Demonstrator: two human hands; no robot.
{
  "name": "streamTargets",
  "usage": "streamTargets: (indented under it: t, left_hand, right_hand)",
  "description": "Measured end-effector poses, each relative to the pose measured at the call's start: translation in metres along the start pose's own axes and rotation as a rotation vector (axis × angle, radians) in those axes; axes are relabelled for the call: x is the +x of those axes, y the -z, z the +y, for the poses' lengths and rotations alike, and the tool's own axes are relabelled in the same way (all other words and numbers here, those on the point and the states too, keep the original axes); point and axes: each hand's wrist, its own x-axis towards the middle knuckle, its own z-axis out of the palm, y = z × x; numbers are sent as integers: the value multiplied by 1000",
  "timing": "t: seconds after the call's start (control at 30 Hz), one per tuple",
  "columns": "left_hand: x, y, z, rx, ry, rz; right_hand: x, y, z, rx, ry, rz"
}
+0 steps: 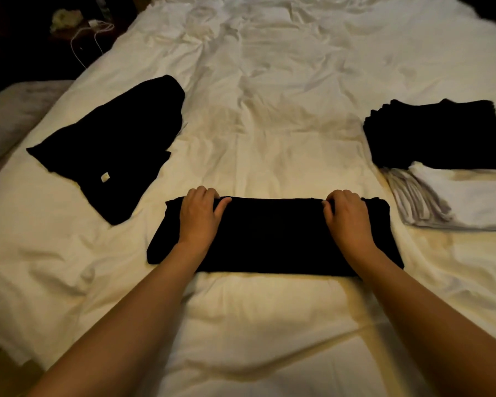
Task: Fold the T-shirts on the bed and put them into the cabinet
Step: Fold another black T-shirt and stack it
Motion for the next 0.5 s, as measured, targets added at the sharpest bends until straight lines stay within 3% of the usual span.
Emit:
streamTargets:
  t: [0.23,0.33,0.43,0.5]
  left_hand:
    - [0,-17,-6,39,3,-25]
    - [-1,-9,18,45,-63,79]
    - [-19,-4,66,-107,-270,101]
    - [-34,-6,90,-156,-305,-40]
  right_hand:
    - [0,-12,8,0,-64,14]
    - [-5,-6,-11,48,-54,113]
    - [-24,-10,-54,103,173,144]
    - [-38,-20,-79,60,267,-23]
